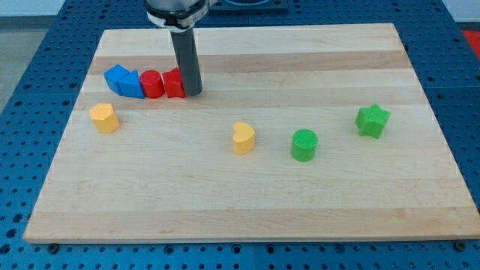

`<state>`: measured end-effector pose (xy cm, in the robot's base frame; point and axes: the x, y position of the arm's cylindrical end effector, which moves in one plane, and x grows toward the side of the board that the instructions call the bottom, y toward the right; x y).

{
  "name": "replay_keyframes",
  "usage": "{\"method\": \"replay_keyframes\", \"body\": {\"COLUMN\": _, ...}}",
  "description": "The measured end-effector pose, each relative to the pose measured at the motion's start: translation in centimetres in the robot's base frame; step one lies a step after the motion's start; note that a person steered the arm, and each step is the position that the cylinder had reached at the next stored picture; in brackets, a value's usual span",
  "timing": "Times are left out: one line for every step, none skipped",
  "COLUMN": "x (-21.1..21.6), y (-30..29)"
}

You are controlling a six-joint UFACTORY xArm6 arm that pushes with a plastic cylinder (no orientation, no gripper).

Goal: Touch the bottom of blue cube

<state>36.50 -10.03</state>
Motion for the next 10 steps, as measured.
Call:
{"method": "replay_keyframes", "body": {"x": 0.0, "y": -0.2}}
{"method": "replay_keyframes", "body": {"x": 0.0, "y": -1.9}}
{"method": "replay_keyframes", "body": {"x": 1.3, "y": -1.7}}
{"method": "replay_keyframes", "body": {"x": 3.4, "y": -0.6}}
{"method": "replay_keyframes", "body": {"x": 4.0, "y": -0.6}}
{"method": "replay_keyframes", "body": {"x": 6.6, "y": -0.6}}
{"method": "replay_keyframes", "body": {"x": 12.0, "y": -2.9}}
{"method": "replay_keyframes", "body": {"x": 16.9, "y": -9.0}}
{"method": "replay_keyframes", "body": {"x": 17.3, "y": -18.6}}
{"method": "replay_keyframes", "body": {"x": 16.9, "y": -20.5}}
